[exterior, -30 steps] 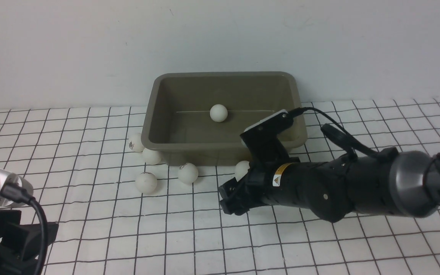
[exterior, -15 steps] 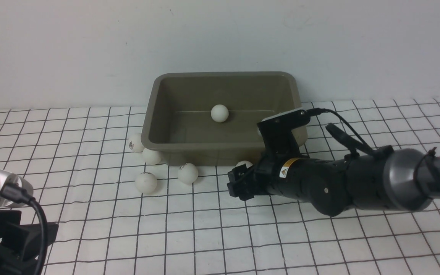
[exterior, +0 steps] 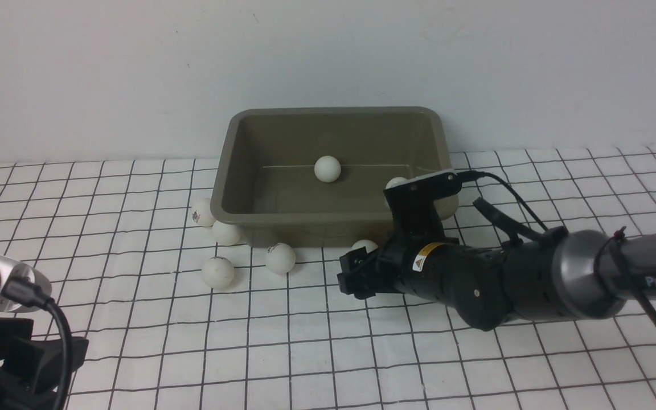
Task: Put the table tennis balls into the box on the white checkered tablecloth.
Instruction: 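Reach for and grasp a ping pong ball on the table, then release the ping pong ball into the bin and lift the gripper away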
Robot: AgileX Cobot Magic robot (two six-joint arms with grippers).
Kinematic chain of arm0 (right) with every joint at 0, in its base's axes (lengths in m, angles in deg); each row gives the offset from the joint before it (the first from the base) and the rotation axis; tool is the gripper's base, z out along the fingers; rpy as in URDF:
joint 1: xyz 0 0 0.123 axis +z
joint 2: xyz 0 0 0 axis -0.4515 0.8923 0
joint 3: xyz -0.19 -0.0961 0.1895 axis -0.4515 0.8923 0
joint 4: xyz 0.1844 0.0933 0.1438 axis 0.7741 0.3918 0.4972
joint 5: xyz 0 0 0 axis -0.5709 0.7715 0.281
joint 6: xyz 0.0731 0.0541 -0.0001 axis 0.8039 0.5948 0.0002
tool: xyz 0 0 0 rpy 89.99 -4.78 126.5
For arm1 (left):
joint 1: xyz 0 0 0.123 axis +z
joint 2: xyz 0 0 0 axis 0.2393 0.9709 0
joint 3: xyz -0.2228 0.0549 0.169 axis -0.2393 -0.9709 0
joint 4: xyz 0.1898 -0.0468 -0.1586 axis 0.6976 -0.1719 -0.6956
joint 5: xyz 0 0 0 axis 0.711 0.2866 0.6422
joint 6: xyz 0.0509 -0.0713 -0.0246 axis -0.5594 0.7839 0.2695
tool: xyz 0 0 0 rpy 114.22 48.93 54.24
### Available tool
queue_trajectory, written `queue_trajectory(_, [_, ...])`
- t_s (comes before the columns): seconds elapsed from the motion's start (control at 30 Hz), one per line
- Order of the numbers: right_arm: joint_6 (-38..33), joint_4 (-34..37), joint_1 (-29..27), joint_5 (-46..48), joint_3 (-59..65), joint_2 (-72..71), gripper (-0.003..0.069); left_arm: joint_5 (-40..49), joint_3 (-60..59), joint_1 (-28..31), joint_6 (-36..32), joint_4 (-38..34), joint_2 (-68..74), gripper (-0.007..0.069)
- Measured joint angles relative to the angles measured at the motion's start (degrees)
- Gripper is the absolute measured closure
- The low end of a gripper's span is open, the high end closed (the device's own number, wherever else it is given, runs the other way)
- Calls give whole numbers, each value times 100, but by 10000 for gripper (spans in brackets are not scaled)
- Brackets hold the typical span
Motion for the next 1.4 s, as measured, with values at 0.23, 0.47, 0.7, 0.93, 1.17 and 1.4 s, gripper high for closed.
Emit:
queue_trajectory(0.23, [98,0,0,-274,-34,70,122,0,0,0,0,0,0,230])
queue_trajectory(0.47, [162,-26,0,-223,-361,348,125,2,0,0,0,0,0,230])
queue_trajectory(0.7, [188,83,-5,45,-534,455,188,9,0,0,0,0,0,230])
queue_trajectory(0.93, [185,148,-11,320,-568,512,333,16,0,0,0,0,0,230])
queue_trajectory(1.17, [-73,-199,-11,1202,-574,21,333,16,0,0,0,0,0,230])
queue_trajectory(1.4, [-310,-886,-100,2199,-446,-953,333,16,0,0,0,0,0,230])
